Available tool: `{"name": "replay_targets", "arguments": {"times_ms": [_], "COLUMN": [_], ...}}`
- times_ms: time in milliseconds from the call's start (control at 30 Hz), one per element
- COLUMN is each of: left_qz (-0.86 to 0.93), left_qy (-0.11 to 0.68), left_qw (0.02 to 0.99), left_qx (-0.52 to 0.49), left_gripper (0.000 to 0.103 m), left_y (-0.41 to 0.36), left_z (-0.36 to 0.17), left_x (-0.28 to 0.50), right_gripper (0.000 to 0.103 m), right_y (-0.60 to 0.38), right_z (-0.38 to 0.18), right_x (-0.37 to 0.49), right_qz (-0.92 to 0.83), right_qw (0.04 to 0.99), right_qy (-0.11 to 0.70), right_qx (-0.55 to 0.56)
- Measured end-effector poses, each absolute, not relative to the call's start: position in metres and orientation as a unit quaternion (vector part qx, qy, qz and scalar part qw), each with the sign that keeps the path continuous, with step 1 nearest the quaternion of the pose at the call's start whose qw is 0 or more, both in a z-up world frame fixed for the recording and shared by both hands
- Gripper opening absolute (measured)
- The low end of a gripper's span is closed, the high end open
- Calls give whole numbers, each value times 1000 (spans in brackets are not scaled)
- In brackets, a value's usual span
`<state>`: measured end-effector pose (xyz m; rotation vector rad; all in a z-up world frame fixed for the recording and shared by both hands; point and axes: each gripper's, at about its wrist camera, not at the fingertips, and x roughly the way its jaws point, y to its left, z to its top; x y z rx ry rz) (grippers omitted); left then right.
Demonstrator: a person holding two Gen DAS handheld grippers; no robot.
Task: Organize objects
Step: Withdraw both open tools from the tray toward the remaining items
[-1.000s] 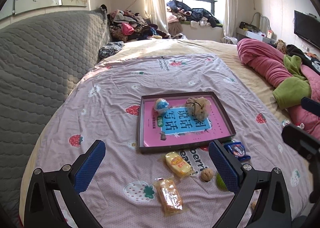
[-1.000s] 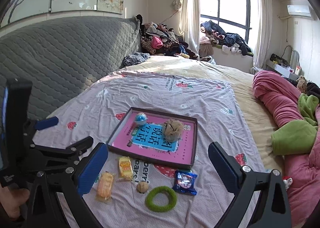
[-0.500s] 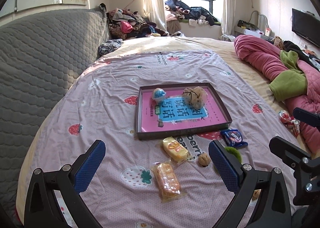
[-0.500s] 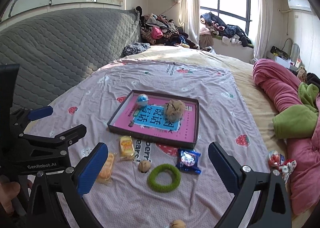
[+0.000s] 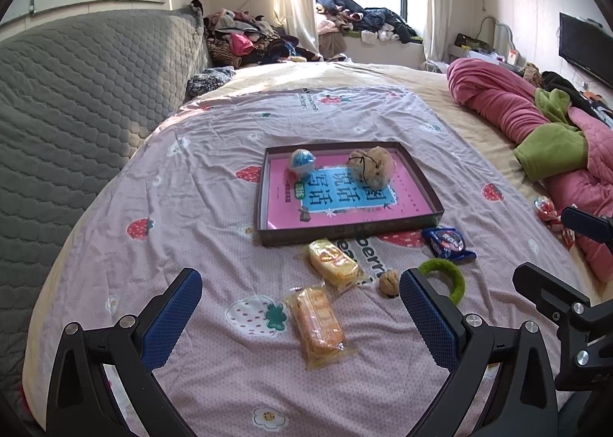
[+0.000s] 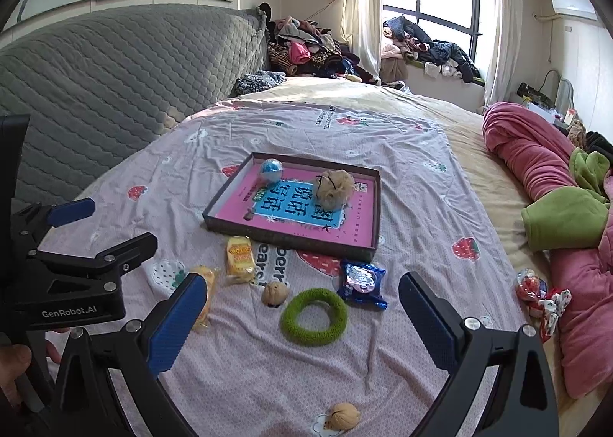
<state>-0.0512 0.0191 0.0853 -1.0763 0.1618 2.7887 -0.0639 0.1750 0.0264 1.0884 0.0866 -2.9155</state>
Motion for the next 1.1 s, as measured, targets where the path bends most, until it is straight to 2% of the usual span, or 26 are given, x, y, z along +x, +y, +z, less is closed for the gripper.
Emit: {"name": "replay_targets", "arguments": {"times_ms": [600, 1100], "left_qz": [924, 909], "left_qy": [58, 64], "left_qw": [78, 74], "left_qx": [-370, -405], "left_gripper": [103, 103], "left_y": [23, 25], "left_z": [58, 8], "left_x": [-44, -57], "right_gripper": [101, 101], "right_y": [182, 182], "right_z": [-6, -50], "right_x": [-60, -73], "right_qz": [-928, -912], "right_qw": [11, 9], "right_qy": [32, 45], "right_qx": [372, 407]}}
